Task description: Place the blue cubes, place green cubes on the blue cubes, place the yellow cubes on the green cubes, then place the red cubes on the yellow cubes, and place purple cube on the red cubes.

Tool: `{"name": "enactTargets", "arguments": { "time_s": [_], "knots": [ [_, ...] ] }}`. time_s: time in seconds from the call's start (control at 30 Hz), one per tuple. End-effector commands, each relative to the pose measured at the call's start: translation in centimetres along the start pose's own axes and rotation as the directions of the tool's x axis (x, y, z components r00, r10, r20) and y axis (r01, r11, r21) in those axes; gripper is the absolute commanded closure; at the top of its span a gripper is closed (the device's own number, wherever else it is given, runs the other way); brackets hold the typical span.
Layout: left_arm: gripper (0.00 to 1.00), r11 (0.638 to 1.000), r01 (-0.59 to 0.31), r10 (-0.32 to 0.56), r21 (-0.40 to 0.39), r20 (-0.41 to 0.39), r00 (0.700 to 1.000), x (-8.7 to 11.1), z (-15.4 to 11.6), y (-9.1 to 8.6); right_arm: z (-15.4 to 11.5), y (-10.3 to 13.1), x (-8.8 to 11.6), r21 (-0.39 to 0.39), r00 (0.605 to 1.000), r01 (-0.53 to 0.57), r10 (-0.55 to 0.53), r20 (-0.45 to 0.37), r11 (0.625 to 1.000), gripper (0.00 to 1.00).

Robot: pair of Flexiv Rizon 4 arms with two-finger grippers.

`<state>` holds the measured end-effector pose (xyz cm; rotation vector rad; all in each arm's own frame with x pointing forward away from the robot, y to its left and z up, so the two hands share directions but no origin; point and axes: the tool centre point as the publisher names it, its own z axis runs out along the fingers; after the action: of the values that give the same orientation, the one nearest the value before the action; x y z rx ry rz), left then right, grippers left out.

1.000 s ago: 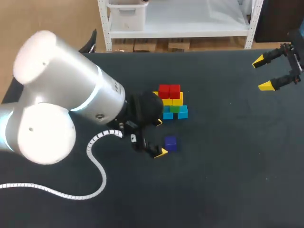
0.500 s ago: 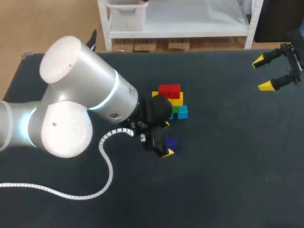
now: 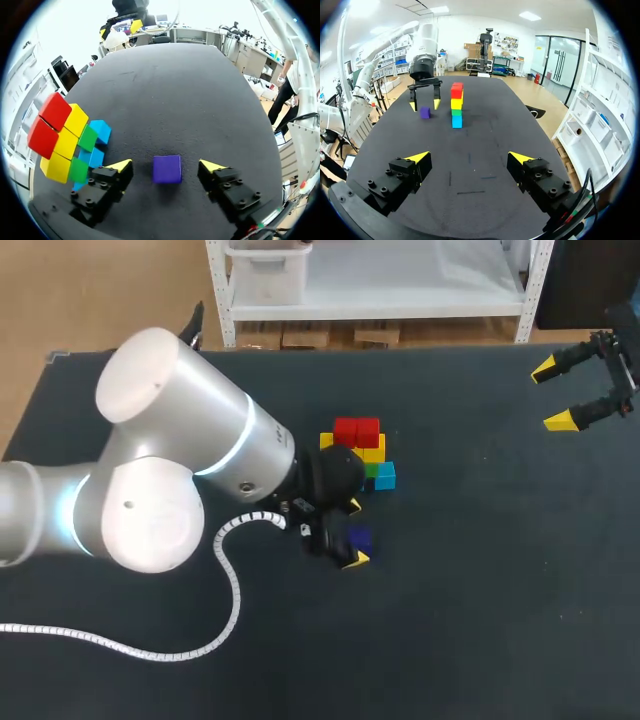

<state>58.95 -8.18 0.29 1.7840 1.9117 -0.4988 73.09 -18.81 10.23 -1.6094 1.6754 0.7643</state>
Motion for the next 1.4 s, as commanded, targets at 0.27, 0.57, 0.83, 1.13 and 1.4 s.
{"name": "enactTargets", "arguments": {
  "time_s": [0.27, 0.57, 0.83, 1.13, 1.4],
  "knots": [
    [1.0, 1.0, 0.008, -0.008, 0.021, -0.006, 1.0, 0.1, -0.2, -0.2, 0.0, 0.0, 0.0, 0.0, 1.0, 0.001, -0.001, 0.001, 1.0, 0.0],
    [1.0, 1.0, -0.011, 0.012, 0.0, -0.032, 0.999, -2.4, -6.2, -0.5, 0.0, 0.0, 0.0, 0.0, 1.0, 0.001, -0.001, 0.001, 1.0, 0.0],
    [1.0, 0.999, -0.04, 0.04, -0.004, -0.05, 0.998, -5.6, -11.5, 0.7, 0.0, 0.0, 0.0, 0.0, 1.0, 0.001, -0.001, 0.001, 1.0, 0.0],
    [1.0, 0.993, -0.118, 0.117, -0.013, -0.053, 0.992, -6.3, -12.7, 6.0, 0.0, 0.0, 0.0, 0.0, 1.0, 0.001, -0.001, 0.001, 1.0, 0.0],
    [1.0, 0.985, -0.174, 0.174, -0.001, -0.037, 0.984, -7.6, -11.7, 10.3, 0.0, 0.0, 0.0, 0.0, 1.0, 0.001, -0.001, 0.001, 1.0, 0.0]
  ]
}}
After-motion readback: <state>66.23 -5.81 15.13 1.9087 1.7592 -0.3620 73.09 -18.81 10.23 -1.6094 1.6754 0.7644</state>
